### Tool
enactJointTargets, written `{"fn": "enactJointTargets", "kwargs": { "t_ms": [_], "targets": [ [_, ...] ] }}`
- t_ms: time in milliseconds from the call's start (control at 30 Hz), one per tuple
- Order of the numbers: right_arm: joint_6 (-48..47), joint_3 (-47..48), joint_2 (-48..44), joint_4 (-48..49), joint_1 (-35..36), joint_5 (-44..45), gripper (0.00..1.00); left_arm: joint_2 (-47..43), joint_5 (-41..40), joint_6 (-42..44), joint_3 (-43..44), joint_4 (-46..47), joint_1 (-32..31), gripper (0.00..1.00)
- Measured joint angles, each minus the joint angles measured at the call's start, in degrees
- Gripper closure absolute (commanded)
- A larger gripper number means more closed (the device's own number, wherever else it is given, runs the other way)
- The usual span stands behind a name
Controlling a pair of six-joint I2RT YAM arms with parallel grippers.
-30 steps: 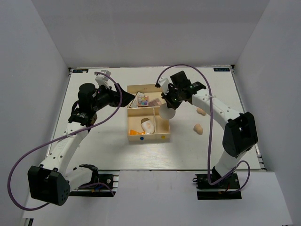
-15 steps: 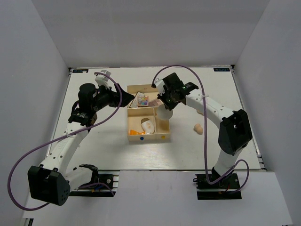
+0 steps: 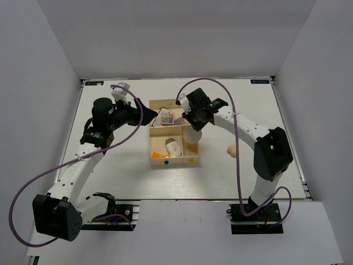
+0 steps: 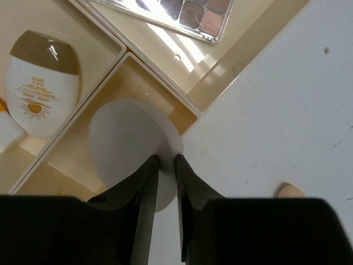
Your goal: Organize the makeup
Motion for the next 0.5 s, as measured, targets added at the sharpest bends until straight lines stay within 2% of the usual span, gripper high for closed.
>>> {"fn": "enactJointTargets", "kwargs": {
  "t_ms": [233,500],
  "targets": [
    [0.09,0.0,0.92,-0.02,0.09,-0.28,0.53,0.0,-0.2,0.02,0.0,0.0,0.0,0.02],
    [-0.17,-0.42,-0.07,0.24,-0.04,-1.46,0.52,0.0,-0.59,0.02,0.0,-0.02,0.0,0.02]
  ]
}}
